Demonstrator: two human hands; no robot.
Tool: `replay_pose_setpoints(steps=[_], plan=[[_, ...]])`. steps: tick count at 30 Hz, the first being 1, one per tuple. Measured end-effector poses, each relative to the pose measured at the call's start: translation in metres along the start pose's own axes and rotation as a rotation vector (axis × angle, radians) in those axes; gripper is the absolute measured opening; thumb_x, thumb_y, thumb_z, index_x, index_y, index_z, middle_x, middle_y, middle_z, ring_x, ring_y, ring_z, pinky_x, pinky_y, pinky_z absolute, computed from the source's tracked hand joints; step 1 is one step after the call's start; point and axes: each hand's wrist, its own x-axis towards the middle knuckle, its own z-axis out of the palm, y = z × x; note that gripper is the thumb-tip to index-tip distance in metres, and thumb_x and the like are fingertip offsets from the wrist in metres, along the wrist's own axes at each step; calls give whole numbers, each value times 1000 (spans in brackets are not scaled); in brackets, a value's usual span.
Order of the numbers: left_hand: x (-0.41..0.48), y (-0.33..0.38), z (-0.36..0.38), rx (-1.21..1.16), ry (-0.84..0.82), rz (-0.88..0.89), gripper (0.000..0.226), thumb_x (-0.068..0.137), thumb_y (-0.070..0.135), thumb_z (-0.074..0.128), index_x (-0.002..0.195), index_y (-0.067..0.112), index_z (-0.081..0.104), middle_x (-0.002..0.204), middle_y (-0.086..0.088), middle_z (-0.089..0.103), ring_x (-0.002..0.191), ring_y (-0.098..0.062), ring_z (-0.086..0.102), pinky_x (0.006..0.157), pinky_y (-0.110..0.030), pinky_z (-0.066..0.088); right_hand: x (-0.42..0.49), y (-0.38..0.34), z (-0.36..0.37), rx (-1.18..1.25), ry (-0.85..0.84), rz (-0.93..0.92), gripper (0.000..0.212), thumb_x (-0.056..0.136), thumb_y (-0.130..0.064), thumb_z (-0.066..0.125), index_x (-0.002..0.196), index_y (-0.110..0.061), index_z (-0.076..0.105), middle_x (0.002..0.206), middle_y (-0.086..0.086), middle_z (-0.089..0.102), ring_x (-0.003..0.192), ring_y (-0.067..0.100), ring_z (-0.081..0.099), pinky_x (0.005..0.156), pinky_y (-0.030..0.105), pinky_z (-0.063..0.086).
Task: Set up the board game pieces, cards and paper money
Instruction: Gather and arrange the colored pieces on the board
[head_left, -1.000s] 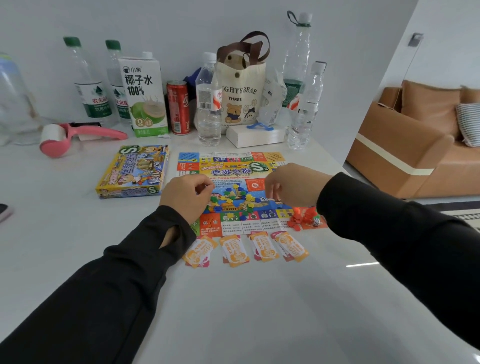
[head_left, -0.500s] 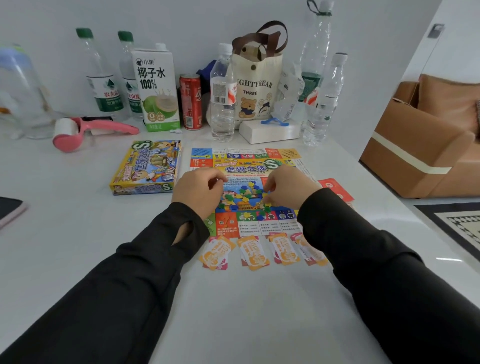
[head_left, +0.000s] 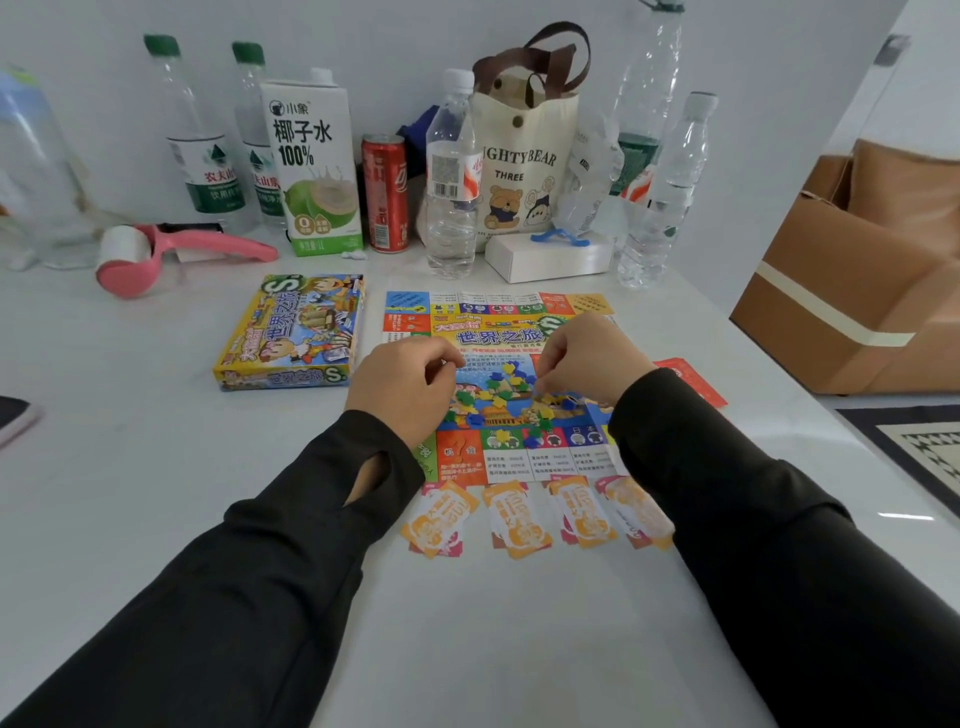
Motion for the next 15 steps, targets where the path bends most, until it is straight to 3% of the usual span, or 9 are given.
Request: replay_pose_setpoints(steps=[5, 9, 12, 15], plan=[[0, -1, 1, 2, 12, 17, 18, 89, 11, 53, 94, 12, 70, 94, -3, 69, 80, -14, 57, 77, -29, 48, -1, 3, -4, 19, 20, -34, 3, 78, -8, 71, 75, -8, 69, 70, -4, 58, 74, 14, 55, 73, 25, 45], [0, -1, 2, 23, -4, 27, 18, 90, 12, 52, 95, 12, 69, 95, -3, 68, 81, -12, 55, 76, -28, 47, -4, -1, -3, -97, -89, -5, 9, 77, -11, 72, 72, -7, 66, 74, 4, 63, 74, 18, 57, 67, 26, 45], [0, 0, 2, 27, -15, 29, 18, 90, 12, 52, 96, 12, 69, 97, -3, 68, 86, -17, 58, 79, -29, 47, -3, -2, 1, -148, -63, 8, 8, 78, -9, 70, 75, -5, 64, 88, 10, 68, 87, 24, 63, 76, 29, 50], [0, 2, 1, 40, -29, 34, 18, 90, 12, 52, 97, 12, 69, 98, -3, 68, 88, -17, 58, 79, -27, 45, -2, -3, 2, -164, -51, -2, 13, 78, -9, 70, 70, -8, 60, 89, 10, 67, 89, 24, 62, 77, 30, 49]])
